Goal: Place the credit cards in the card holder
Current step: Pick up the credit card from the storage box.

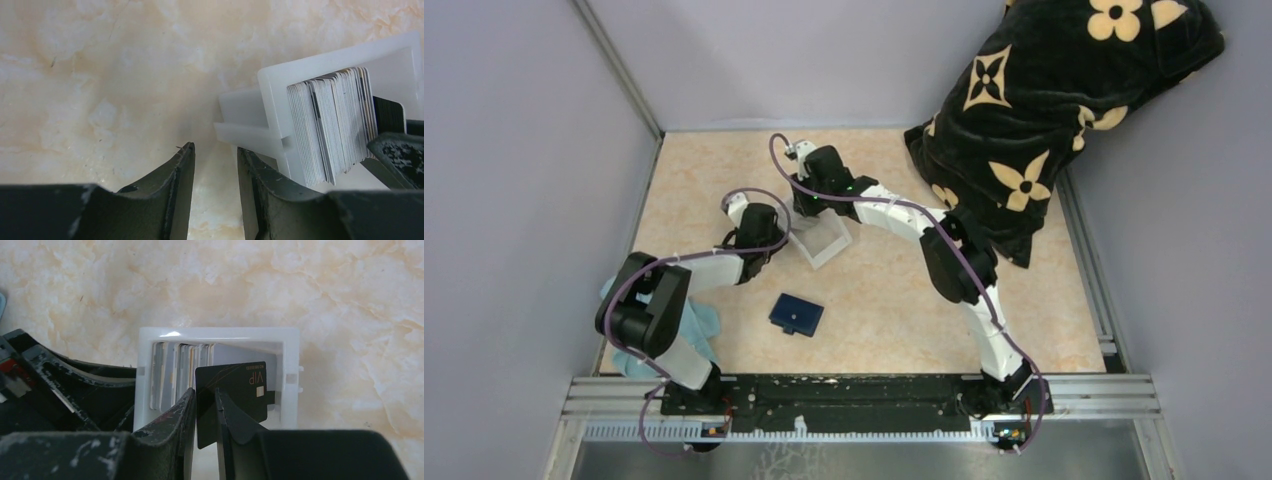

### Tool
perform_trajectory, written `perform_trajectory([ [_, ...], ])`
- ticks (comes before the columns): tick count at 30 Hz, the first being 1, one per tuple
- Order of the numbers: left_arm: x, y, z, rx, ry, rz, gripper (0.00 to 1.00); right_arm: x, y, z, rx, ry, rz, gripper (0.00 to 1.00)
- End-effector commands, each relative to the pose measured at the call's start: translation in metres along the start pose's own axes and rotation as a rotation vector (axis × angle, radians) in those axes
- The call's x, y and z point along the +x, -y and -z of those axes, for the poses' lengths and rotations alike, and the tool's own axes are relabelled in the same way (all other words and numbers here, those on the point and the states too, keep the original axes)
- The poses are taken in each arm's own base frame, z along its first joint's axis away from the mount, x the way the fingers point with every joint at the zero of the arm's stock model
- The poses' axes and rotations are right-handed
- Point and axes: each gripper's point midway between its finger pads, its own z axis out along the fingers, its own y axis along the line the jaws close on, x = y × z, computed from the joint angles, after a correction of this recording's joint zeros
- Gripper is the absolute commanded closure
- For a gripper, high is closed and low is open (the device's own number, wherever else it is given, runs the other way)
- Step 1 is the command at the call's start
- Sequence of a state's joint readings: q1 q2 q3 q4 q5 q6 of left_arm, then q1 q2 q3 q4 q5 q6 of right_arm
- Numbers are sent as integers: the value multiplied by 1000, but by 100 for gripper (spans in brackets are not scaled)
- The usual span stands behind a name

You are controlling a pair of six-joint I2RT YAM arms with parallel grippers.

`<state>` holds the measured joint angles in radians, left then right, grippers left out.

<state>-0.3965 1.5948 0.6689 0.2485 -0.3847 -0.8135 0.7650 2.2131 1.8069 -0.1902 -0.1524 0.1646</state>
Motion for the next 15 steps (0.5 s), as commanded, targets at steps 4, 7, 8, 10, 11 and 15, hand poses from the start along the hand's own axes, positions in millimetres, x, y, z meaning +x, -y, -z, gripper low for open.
perform_trajectory([
  [4, -22, 33, -13, 67, 40, -17, 57, -51, -16, 39, 11, 123, 51, 83],
  [7, -24, 41, -18, 83, 35, -29, 57, -53, -9, 43, 42, 131, 57, 85],
  [8, -24, 44, -20, 90, 31, -32, 57, -54, -7, 44, 51, 134, 56, 86],
  [10, -25, 53, -24, 110, 23, -40, 57, -57, 0, 48, 73, 148, 51, 89],
  [11, -24, 56, -25, 117, 16, -43, 57, -58, 4, 50, 83, 155, 49, 89],
  [15, -23, 70, -30, 153, -7, -42, 58, -63, 18, 59, 130, 171, 44, 94],
])
